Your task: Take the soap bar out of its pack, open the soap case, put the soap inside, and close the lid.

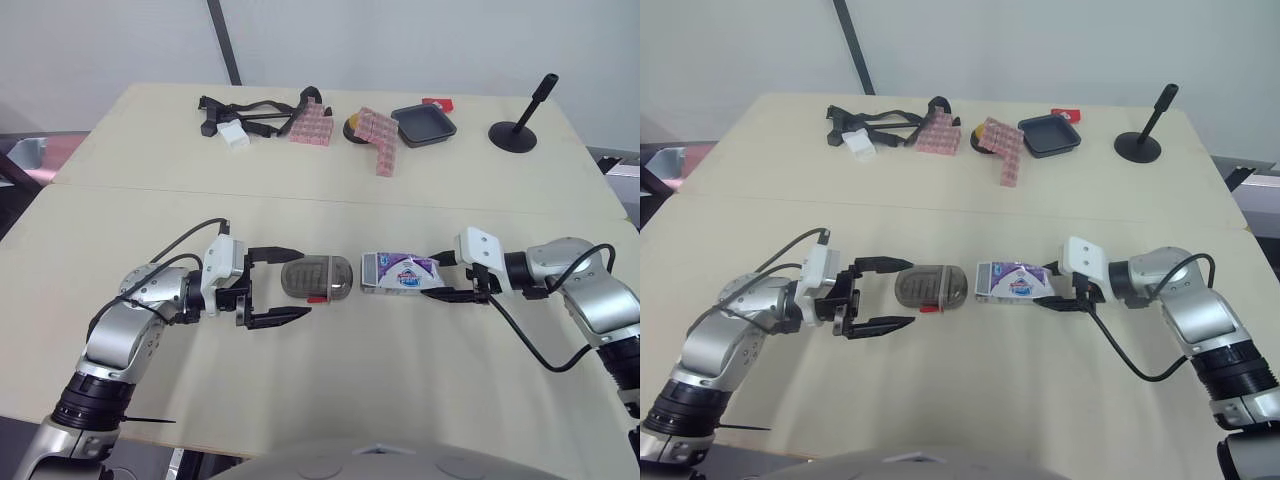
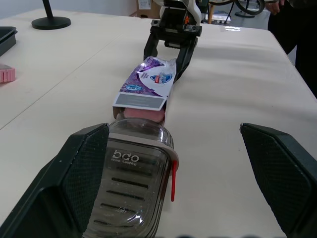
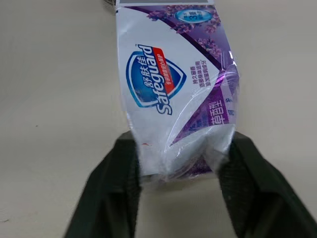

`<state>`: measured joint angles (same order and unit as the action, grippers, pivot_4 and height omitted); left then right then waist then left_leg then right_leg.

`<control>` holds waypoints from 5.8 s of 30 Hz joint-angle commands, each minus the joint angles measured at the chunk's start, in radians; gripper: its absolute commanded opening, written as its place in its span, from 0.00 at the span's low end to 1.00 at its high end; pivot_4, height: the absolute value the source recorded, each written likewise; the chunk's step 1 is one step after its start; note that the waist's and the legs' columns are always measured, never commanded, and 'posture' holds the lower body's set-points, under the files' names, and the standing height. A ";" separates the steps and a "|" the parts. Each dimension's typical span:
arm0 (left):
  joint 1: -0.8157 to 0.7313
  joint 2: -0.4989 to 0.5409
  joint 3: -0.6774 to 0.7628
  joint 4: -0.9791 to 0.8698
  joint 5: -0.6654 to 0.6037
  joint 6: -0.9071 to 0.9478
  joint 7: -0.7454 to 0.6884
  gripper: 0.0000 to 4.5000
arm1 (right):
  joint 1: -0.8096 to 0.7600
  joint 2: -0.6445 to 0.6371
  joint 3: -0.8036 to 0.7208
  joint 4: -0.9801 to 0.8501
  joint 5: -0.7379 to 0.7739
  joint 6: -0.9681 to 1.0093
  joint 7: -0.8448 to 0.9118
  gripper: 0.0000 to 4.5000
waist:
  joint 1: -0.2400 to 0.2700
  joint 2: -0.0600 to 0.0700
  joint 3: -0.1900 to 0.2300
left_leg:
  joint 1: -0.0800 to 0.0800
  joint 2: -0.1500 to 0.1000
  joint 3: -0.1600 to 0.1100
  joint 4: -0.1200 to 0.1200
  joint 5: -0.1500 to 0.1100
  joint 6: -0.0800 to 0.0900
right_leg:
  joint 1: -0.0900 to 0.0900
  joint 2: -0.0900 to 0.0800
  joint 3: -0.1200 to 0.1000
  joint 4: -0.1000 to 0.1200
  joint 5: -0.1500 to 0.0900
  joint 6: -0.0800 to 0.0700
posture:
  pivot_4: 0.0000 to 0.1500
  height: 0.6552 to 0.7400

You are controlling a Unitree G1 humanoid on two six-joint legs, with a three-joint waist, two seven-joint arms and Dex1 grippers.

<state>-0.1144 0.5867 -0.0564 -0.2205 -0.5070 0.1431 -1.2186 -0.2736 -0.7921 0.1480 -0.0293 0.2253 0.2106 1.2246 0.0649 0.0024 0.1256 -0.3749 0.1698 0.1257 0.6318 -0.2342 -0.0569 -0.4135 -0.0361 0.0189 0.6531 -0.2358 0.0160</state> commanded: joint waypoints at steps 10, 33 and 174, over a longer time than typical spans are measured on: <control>-0.003 0.000 0.003 -0.031 0.000 -0.016 0.010 1.00 | 0.006 -0.034 -0.038 -0.024 0.009 0.009 0.002 0.45 | 0.000 0.000 0.000 | 0.000 0.000 0.000 0.001 0.000 0.000 | 0.000 0.000 0.000 0.001 0.000 0.000 | 1.00 1.00; -0.010 0.002 -0.005 -0.022 0.003 -0.013 0.001 1.00 | 0.108 -0.263 -0.158 -0.173 0.035 0.081 0.048 0.45 | 0.003 0.000 0.000 | 0.000 0.000 0.000 0.001 0.000 0.000 | 0.000 0.000 0.000 0.000 0.000 0.000 | 1.00 1.00; -0.204 0.046 -0.090 0.228 0.182 -0.149 -0.143 1.00 | 0.674 0.066 -0.530 -0.286 0.277 -0.181 0.077 1.00 | -0.014 0.004 -0.003 | 0.012 0.000 -0.002 -0.019 0.004 -0.005 | 0.019 0.001 -0.003 -0.015 -0.001 -0.001 | 1.00 1.00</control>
<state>-0.2957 0.6129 -0.1449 -0.0022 -0.3459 0.0214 -1.3514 0.3955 -0.7131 -0.3750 -0.2977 0.4830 0.0428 1.2949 0.0505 0.0062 0.1230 -0.3627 0.1698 0.1236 0.6137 -0.2303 -0.0612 -0.3947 -0.0356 0.0158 0.6378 -0.2367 0.0147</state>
